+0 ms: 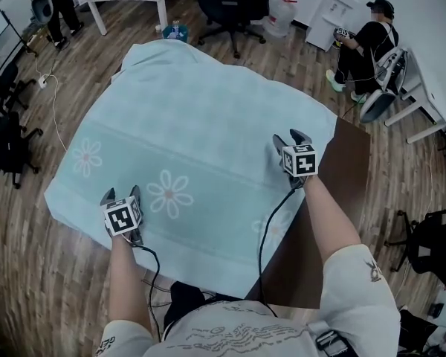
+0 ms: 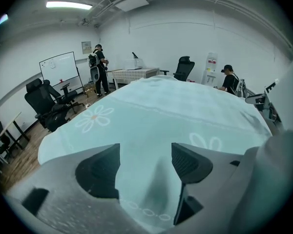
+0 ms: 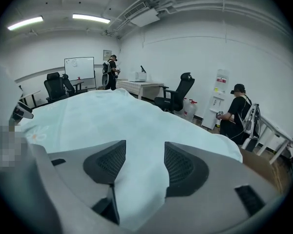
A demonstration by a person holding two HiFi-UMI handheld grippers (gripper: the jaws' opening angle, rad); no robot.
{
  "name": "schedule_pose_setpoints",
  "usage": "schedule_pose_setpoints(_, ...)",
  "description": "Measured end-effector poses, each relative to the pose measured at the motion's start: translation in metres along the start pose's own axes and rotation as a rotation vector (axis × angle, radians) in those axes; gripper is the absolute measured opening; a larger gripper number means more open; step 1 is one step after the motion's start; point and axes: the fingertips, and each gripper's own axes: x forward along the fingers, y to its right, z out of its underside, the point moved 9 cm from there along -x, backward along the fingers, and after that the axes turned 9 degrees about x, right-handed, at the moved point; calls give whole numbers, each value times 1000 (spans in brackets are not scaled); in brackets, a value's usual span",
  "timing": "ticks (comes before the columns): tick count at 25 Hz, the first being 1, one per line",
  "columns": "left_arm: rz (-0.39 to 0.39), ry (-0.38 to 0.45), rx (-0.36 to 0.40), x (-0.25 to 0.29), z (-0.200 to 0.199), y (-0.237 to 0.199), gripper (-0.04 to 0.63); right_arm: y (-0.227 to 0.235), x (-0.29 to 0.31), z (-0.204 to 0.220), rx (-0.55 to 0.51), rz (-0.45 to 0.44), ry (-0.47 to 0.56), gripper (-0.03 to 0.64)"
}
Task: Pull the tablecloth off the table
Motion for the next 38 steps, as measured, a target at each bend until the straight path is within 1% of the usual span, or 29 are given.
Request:
schedule_pose_setpoints(4,10,-27,-11,13,2,2,328,13,29,2,-25,6,-55,252)
schedule_pose_setpoints(6,13,-44,-16,18,4,2,328,18,42,3,-20,10,-84,256)
schedule_pose_setpoints(8,17,-61,-19,23,6,2,328,26,52,5,15,11,-109,258)
schedule_pose_setpoints(12,23,-100,-30,34,9,4,328,42,67,7,126,8,-147,258)
schedule_pose_setpoints(14,29,-113,-47,38,13,5,328,46,72,10,141,11,-179,260)
schedule_pose_setpoints(17,52,-107,-115,39,19,2,327,47,75,10,144,14,-215,267)
schedule_pose_setpoints(18,58,-104,-126,39,19,1,327,47,76,8,149,19,-229,266)
schedule_pose_setpoints(21,71,-96,-116,40,18,0,327,46,78,4,164,42,-262,265)
schedule_pose_setpoints(24,78,-87,-110,40,21,0,315,46,77,5,170,51,-270,261)
schedule_pose_setpoints(26,82,-83,-107,40,21,0,301,42,75,6,174,53,-272,232)
schedule_pose_setpoints(27,85,-82,-104,39,20,0,296,37,75,6,170,54,-272,198)
schedule_pose_setpoints(29,94,-83,-94,39,18,1,275,23,76,4,142,69,-276,83)
schedule_pose_setpoints(30,99,-83,-88,39,17,3,256,16,77,4,115,92,-276,30)
schedule_pose_setpoints(32,107,-81,-82,39,17,6,224,3,78,5,64,139,-272,15)
schedule_pose_setpoints(33,108,-81,-82,39,17,8,212,0,77,6,56,144,-270,15)
schedule_pose_setpoints(36,110,-77,-74,38,18,12,166,-9,73,10,71,116,-271,15)
schedule_pose_setpoints(38,114,-76,-65,38,21,16,121,-16,69,16,84,102,-274,15)
